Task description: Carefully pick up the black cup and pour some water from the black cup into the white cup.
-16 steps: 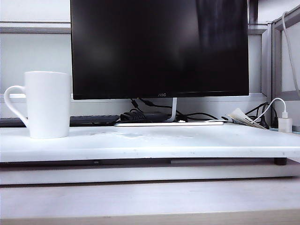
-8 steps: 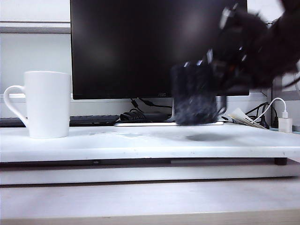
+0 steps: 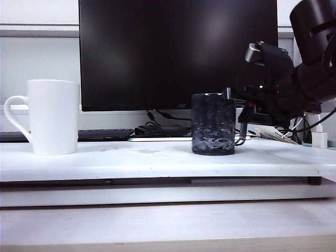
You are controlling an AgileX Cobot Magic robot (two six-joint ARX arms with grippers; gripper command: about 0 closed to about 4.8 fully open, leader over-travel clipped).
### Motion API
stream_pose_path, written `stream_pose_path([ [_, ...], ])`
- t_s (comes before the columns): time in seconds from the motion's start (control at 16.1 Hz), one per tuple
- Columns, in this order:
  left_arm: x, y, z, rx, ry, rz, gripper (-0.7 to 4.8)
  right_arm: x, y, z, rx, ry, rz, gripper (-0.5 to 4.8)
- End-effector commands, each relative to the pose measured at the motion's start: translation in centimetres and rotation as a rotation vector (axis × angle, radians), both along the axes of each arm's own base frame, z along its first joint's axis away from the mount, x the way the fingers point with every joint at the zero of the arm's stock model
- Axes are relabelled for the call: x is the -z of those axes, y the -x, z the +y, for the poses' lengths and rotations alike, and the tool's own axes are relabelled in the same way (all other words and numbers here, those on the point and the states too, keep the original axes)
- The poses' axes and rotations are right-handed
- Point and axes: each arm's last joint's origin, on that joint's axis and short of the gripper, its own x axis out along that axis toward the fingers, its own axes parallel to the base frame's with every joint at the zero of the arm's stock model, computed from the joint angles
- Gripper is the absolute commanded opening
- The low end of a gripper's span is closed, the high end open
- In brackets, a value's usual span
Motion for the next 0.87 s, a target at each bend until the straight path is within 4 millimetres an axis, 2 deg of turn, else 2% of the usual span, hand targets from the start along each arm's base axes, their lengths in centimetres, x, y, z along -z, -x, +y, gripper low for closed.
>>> stream_pose_path([
  [0.06,-0.2,0.0,0.1,-0.024,-0.002,-0.019,4.79,-0.1,-0.2,-0.1,0.005,-0.017,-0.015,0.03],
  [0.12,-0.3,0.0,0.1,-0.023,-0.001,-0.024,4.79,-0.3,-0.2,-0.1,0.002,-0.022,-0.027,0.98],
  [0.19,-0.4,0.0,0.1,-0.024,0.0,-0.032,4.79,-0.7,-0.2,-0.1,-0.008,-0.035,-0.052,2.92],
  [0.37,-0.8,0.0,0.1,-0.024,0.003,-0.079,4.79,-1.8,0.2,-0.2,-0.014,-0.045,-0.077,3.06],
  [0.56,-1.6,0.0,0.1,-0.024,0.01,-0.154,4.79,-5.4,2.1,-1.0,-0.015,-0.055,-0.133,3.06],
  [0.62,-1.7,0.0,0.0,-0.015,0.012,-0.164,4.79,-6.9,3.3,-1.5,-0.018,-0.051,-0.156,3.06],
  [0.68,-2.0,0.1,0.0,-0.012,0.054,-0.161,4.79,-9.3,5.6,-2.5,-0.02,-0.048,-0.204,3.06],
  [0.75,-2.1,0.2,0.0,-0.01,0.078,-0.159,4.58,-10.9,7.5,-3.4,-0.022,-0.027,-0.253,3.05],
  [0.87,-2.3,0.2,0.0,-0.007,0.08,-0.167,2.66,-13.0,11.2,-5.0,-0.009,-0.008,-0.331,2.89],
])
